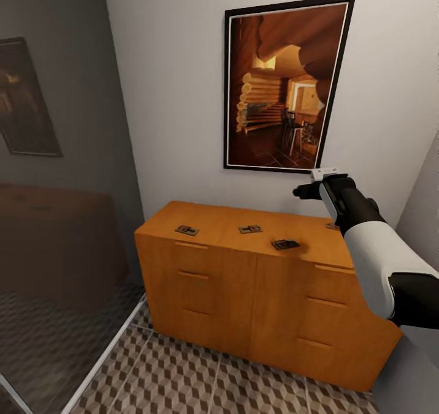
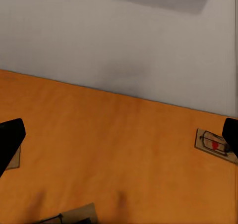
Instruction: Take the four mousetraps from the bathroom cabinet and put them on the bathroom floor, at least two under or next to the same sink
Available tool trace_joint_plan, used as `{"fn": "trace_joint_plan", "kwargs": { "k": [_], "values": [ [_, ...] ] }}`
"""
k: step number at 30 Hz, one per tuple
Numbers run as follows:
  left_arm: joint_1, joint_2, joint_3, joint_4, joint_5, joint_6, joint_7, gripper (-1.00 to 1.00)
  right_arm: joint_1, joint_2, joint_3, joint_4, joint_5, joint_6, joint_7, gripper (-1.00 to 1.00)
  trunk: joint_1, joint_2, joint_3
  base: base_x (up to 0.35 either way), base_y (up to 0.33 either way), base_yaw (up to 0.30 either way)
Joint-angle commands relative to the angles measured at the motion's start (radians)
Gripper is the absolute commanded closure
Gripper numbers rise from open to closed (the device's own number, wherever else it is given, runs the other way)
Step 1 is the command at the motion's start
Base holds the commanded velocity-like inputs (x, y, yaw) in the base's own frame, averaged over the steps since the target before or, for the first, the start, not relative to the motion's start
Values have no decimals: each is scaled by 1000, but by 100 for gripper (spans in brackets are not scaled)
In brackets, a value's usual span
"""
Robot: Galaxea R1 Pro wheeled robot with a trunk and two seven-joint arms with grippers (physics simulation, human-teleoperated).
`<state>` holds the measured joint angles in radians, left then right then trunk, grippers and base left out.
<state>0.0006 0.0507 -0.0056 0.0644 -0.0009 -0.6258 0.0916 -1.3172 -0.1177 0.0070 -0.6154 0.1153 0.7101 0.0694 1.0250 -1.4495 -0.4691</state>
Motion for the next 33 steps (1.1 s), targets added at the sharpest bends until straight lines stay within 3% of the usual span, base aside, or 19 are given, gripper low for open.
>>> {"fn": "trace_joint_plan", "kwargs": {
  "k": [1, 19, 33],
  "values": [
    [-1, 0, -1, 2, -1, -5, 3, -100, 0, 0, 1, -1, 10, 5, 7, -100, 0, 0, -1, 0, -106, 3],
    [-1, 0, -1, 2, -1, -5, 3, -100, 3, 0, 1, -1, 11, 3, 7, -100, 0, 0, -1, 6, -95, 0],
    [-1, -1, -1, 2, -1, -5, 3, -100, 4, -1, 1, 3, 12, 3, 7, -100, 0, 0, -1, 116, -106, 0]
  ]
}}
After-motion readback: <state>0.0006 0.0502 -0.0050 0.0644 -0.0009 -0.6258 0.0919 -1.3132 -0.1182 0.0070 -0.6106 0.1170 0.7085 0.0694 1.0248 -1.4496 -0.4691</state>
